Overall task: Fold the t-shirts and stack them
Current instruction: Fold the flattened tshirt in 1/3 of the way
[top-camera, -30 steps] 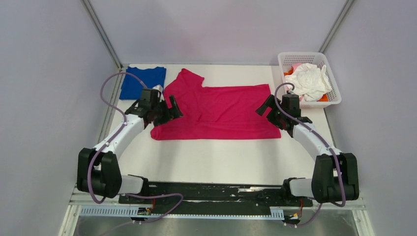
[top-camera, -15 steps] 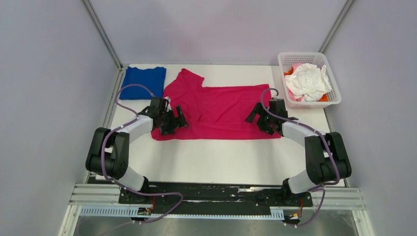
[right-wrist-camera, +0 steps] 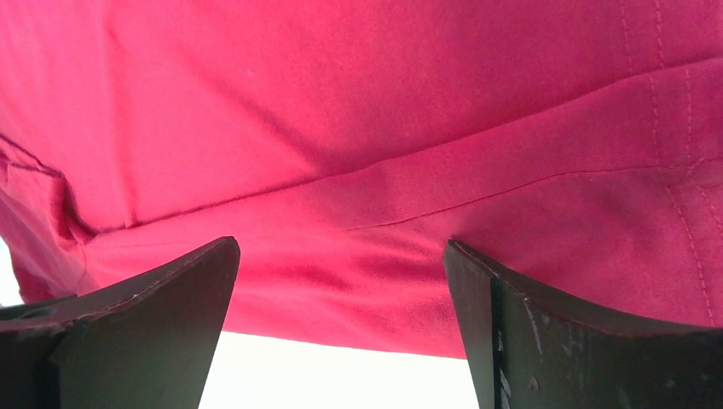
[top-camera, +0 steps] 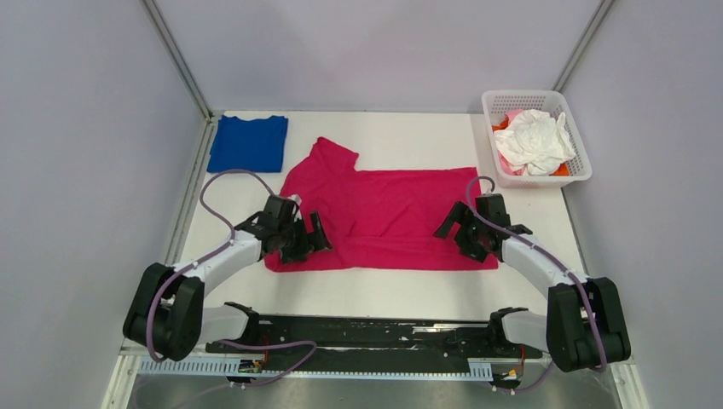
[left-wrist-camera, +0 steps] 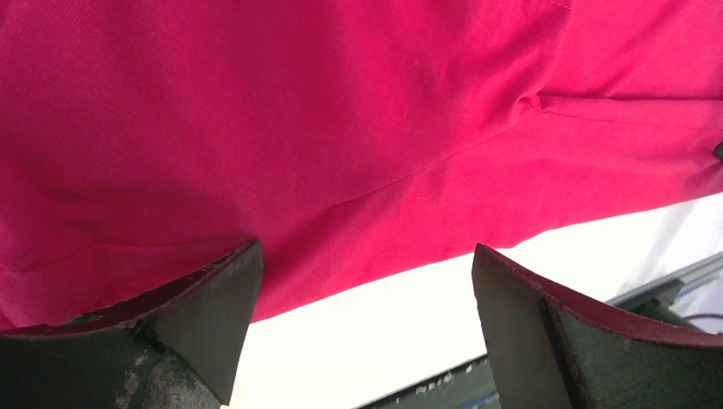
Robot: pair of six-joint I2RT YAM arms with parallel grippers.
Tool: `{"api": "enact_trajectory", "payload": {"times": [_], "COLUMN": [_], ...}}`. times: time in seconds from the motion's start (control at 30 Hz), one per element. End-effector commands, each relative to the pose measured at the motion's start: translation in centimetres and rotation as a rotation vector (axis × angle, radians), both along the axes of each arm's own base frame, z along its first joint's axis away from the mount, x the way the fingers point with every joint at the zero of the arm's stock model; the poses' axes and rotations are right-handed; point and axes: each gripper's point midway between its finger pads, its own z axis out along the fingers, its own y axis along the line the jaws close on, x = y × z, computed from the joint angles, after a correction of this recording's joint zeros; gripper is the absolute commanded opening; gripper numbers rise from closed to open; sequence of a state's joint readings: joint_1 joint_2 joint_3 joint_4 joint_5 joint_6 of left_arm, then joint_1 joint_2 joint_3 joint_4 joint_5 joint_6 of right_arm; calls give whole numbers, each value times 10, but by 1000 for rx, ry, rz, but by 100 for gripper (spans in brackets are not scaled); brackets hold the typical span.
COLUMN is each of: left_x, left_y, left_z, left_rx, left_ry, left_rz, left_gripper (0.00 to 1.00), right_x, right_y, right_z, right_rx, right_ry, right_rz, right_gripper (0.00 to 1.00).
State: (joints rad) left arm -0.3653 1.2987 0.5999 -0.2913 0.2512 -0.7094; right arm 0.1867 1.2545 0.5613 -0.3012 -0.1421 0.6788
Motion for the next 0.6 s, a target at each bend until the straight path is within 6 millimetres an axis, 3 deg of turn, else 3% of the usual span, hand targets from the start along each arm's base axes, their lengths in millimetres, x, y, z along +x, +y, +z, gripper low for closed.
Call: {"api": "enact_trajectory", "payload": {"times": [0.0, 0.23, 0.4, 0.57], "left_x": [-65, -96, -93, -90], "left_y": [19, 24, 29, 34], "left_z": [-18, -17, -15, -16], "left_rx": [80, 65, 82, 112], "left_ry": [199, 244, 216, 205], "left_rz": [39, 54, 74, 91], "left_gripper": [100, 100, 100, 100], "right_x": [-64, -100, -115, -120], "right_y": [-14, -13, 2, 3], "right_z": [-25, -24, -21, -20], "right_rx": [-41, -10, 37, 35], "right_ry": [240, 348, 407, 428], "right_rz": [-55, -112, -89, -101], "right_gripper": [100, 100, 100, 100]}}
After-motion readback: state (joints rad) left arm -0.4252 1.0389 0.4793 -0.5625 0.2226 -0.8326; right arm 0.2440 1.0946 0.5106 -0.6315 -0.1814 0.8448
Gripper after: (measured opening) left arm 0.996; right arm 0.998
